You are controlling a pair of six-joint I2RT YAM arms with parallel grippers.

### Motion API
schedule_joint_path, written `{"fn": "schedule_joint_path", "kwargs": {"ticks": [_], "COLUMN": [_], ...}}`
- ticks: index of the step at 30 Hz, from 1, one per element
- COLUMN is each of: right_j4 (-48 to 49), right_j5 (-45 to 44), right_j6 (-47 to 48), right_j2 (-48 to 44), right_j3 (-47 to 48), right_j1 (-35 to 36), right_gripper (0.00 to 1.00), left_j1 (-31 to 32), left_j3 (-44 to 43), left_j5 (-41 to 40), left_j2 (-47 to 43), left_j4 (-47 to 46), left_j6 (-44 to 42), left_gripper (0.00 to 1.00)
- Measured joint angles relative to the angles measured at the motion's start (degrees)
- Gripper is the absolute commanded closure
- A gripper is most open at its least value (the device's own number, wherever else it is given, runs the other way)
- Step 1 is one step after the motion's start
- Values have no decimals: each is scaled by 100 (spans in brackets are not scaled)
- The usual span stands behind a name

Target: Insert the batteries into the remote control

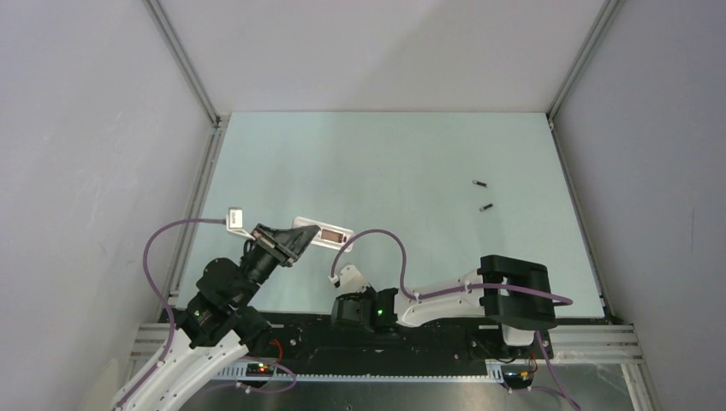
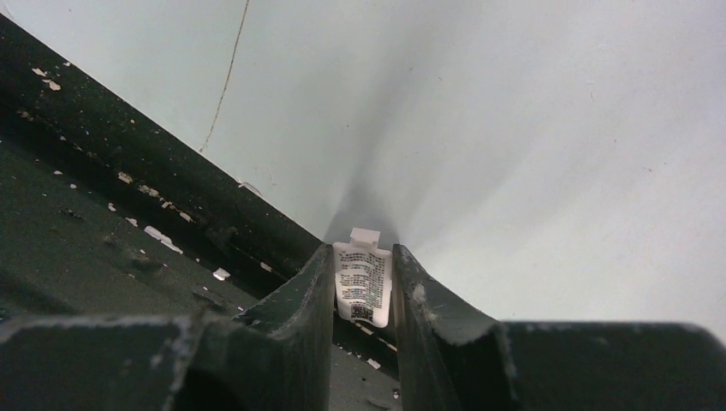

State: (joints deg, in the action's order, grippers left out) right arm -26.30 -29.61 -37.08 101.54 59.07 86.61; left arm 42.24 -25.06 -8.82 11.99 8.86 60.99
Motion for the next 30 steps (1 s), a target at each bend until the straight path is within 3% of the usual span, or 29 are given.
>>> {"fn": "schedule_joint_path", "kwargs": {"ticks": [17,30], "right_j4": [-262,-573], "right_j5": [-146,-345], "right_j6": [-46,-26], "right_j2": [-942,-975], "right_j3": [-2,-2], "right_j1": [-13,-289], "right_gripper": [74,74], "left_j1": [2,2], "left_j3": [0,-26], "left_j5": [302,20], "left_j2": [-2,-15], "left_j4": [-378,-48], "left_j6": [98,-46], "left_gripper": [100,100]}}
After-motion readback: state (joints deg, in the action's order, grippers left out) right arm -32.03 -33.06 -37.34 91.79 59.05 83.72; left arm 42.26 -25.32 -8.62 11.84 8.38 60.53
